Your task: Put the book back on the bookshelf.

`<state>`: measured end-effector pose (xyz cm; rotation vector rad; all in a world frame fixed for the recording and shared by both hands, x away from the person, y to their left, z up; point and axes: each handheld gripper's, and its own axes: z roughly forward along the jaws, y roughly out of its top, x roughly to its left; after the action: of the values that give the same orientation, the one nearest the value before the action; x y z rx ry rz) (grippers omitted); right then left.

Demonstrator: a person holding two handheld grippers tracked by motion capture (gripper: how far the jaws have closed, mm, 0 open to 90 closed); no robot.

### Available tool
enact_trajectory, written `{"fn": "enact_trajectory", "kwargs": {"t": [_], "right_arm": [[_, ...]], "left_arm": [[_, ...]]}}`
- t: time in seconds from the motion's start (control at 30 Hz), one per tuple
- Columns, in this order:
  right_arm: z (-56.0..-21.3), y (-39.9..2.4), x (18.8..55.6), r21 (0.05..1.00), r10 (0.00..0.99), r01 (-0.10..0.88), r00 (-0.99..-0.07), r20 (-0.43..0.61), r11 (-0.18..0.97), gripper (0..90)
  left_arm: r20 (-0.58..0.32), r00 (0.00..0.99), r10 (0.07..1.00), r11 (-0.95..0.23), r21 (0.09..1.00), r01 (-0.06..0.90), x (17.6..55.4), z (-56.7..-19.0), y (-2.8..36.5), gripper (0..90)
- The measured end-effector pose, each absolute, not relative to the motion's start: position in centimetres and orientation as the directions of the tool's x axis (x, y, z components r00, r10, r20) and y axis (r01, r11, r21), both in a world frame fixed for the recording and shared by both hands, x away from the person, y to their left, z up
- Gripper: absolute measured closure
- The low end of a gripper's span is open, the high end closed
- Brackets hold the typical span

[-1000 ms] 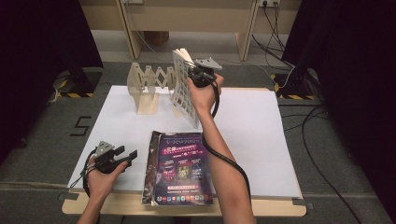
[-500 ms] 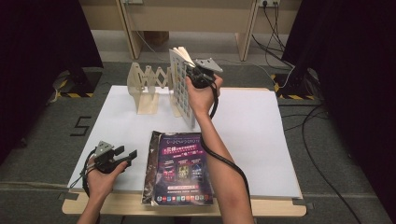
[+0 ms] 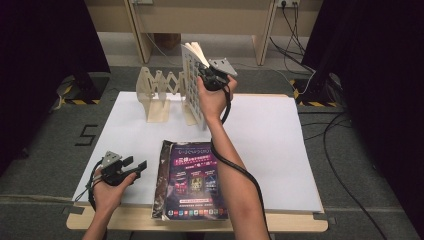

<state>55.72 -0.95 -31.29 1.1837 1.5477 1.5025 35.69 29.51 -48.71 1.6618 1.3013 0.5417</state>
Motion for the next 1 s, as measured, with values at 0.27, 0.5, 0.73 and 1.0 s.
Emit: {"fn": "enact_trajectory", "kwargs": {"t": [0.27,0.5,0.73,1.0], "right_arm": [[-31.8,-0.1,56.8,0.985,0.924,0.160,-0.361,0.122,-0.068,74.6],[-31.8,0.3,56.9,0.988,0.926,0.141,-0.361,0.113,-0.066,74.6],[-32.9,0.7,56.7,0.987,0.928,0.147,-0.353,0.117,-0.069,74.5],[-33.8,0.7,56.5,0.987,0.931,0.140,-0.345,0.120,-0.075,74.0]], "left_arm": [[-0.196,0.334,0.922,-0.003,0.859,0.512,35.7,-48.7,29.8,35.8],[-0.194,0.336,0.922,-0.007,0.858,0.514,35.7,-48.8,29.8,35.8],[-0.195,0.337,0.921,-0.005,0.859,0.512,35.7,-48.8,29.7,35.8],[-0.195,0.336,0.921,-0.005,0.859,0.512,35.7,-48.7,29.8,35.8]]}}
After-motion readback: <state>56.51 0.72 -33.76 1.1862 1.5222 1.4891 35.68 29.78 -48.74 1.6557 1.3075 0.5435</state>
